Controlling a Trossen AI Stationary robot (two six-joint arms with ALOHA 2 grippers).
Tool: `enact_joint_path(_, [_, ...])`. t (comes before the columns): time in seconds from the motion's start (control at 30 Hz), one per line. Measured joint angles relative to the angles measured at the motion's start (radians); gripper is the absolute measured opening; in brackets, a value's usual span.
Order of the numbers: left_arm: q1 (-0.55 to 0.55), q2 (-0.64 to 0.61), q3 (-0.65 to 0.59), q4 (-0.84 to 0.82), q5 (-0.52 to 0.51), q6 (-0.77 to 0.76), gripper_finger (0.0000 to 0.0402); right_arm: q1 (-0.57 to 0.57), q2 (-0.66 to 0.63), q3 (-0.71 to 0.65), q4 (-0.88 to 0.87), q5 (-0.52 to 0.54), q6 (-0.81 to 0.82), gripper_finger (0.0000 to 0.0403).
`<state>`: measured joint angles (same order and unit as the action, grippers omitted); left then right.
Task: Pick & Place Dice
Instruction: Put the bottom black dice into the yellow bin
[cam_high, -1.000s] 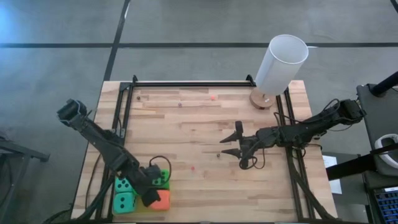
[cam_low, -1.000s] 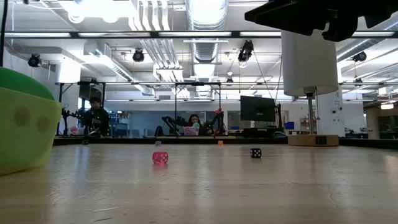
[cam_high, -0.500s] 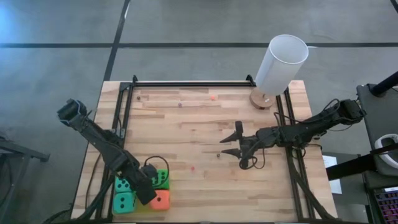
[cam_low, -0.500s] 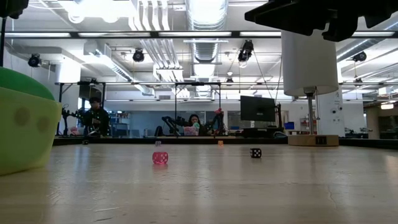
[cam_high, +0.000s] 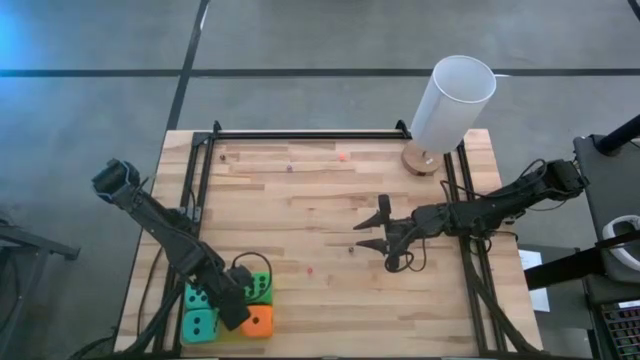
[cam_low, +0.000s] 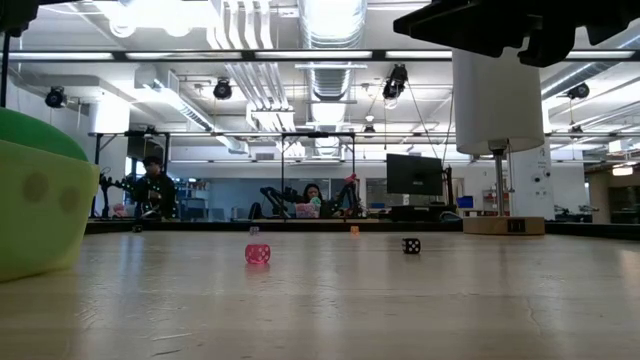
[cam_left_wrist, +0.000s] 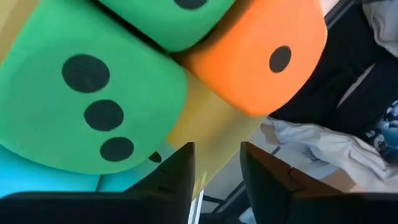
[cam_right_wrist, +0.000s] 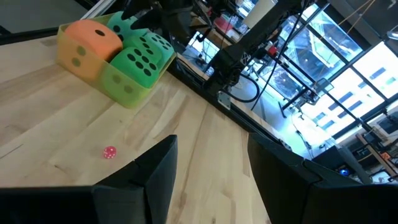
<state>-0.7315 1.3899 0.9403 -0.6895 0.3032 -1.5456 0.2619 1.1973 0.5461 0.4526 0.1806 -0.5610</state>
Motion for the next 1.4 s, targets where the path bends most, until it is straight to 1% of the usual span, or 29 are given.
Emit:
enact_joint_path(0.1, [0.000, -0.001, 0.000, 0.000, 0.023, 0.006, 0.0140, 0.000, 0.000, 0.000, 0.000, 0.000, 0.000, 0.0194])
enact_joint_path(0.2, [0.002, -0.001, 0.001, 0.000, 0.019, -0.025, 0.0145, 0.000, 0.000, 0.000, 0.000, 0.000, 0.006, 0.0194])
enact_joint_path(0.33, [0.002, -0.013, 0.002, 0.004, 0.009, -0.026, 0.0148, 0.000, 0.000, 0.000, 0.000, 0.000, 0.030, 0.0194])
enact_joint_path(0.47, [0.002, -0.070, 0.002, 0.005, -0.041, -0.034, 0.0153, 0.000, 0.000, 0.000, -0.001, 0.000, 0.040, 0.0194])
enact_joint_path(0.57, [0.002, -0.133, 0.003, 0.004, -0.133, -0.029, 0.0155, -0.003, 0.000, 0.000, -0.004, 0.000, 0.077, 0.0194])
enact_joint_path(0.63, [0.002, -0.177, 0.003, 0.004, -0.223, 0.011, 0.0156, -0.008, 0.000, 0.000, -0.010, 0.000, 0.101, 0.0194])
enact_joint_path(0.73, [0.002, -0.227, 0.003, 0.005, -0.386, 0.151, 0.0157, -0.024, 0.000, 0.000, -0.041, 0.000, 0.147, 0.0194])
enact_joint_path(0.87, [0.003, -0.258, 0.004, 0.005, -0.600, 0.358, 0.0152, -0.051, 0.000, 0.000, -0.111, 0.000, 0.211, 0.0194])
enact_joint_path(1.0, [0.003, -0.246, 0.004, 0.005, -0.763, 0.516, 0.0147, -0.074, 0.000, 0.000, -0.178, -0.015, 0.266, 0.0194])
enact_joint_path(1.1, [0.003, -0.215, 0.004, 0.005, -0.859, 0.603, 0.0143, -0.084, 0.000, 0.000, -0.233, -0.050, 0.314, 0.0194])
enact_joint_path(1.2, [0.005, -0.183, 0.004, 0.012, -0.930, 0.630, 0.0139, -0.087, 0.007, 0.000, -0.274, -0.053, 0.362, 0.0194])
enact_joint_path(1.3, [0.009, -0.153, 0.003, 0.014, -0.963, 0.630, 0.0136, -0.086, 0.034, 0.000, -0.283, -0.053, 0.371, 0.0194])
enact_joint_path(1.4, [0.015, -0.131, 0.003, 0.027, -0.986, 0.630, 0.0132, -0.086, 0.088, 0.000, -0.285, -0.054, 0.371, 0.0194])
